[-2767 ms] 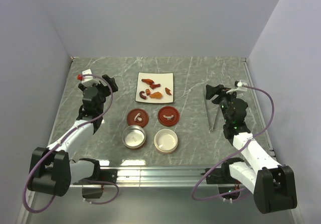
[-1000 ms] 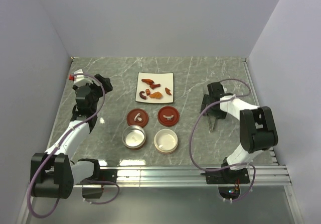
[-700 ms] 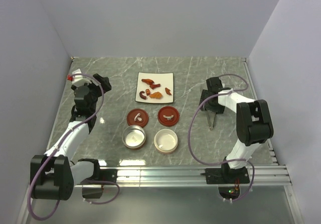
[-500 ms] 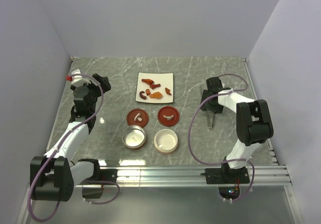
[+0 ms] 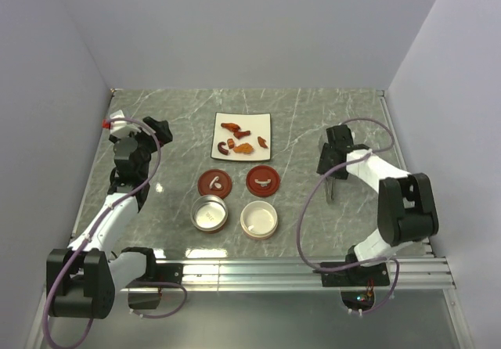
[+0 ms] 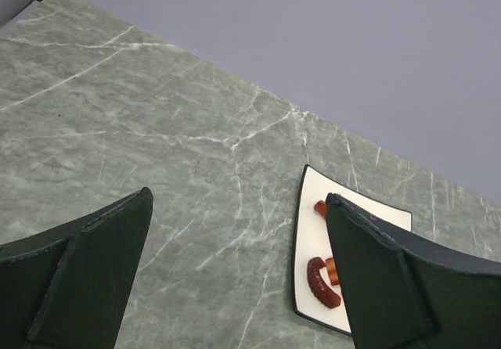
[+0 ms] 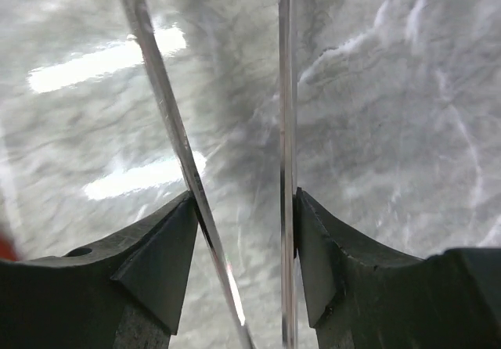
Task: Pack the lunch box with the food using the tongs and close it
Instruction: Grab the clamp with the right arm
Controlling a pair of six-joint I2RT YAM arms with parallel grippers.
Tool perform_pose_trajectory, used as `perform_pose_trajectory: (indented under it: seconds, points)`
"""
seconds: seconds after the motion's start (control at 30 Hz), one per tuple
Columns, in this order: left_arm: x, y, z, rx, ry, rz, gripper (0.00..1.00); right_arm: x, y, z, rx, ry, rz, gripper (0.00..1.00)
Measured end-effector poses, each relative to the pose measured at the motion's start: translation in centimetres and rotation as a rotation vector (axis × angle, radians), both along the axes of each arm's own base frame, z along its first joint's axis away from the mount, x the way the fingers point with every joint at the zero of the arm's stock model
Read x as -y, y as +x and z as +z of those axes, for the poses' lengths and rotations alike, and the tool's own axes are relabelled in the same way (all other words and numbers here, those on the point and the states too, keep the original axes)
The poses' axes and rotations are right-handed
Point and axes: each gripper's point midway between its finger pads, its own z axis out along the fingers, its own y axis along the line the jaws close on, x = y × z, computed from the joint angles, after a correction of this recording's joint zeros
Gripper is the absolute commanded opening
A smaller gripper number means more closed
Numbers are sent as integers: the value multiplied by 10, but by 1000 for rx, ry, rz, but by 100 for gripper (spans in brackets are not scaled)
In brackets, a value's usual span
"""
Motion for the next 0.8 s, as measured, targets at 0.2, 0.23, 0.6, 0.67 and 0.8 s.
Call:
perform_pose_trajectory:
  seconds: [0.2,0.23,0.6,0.67,0.8]
  points:
    - [0,0,1,4,-7,0,100,-6,0,37,135,32,20,58]
    - [0,0,1,4,-7,1,99,-8,0,43,161,40,26,58]
    - [0,-6,5,23,-12,1,99,-35,-6,80,310,104,129,55]
    - [-1,-8,8,32,-12,4,100,-41,-7,87,335,117,152,55]
    - [-2,-11,10,41,-13,10,100,-53,-8,98,379,138,197,55]
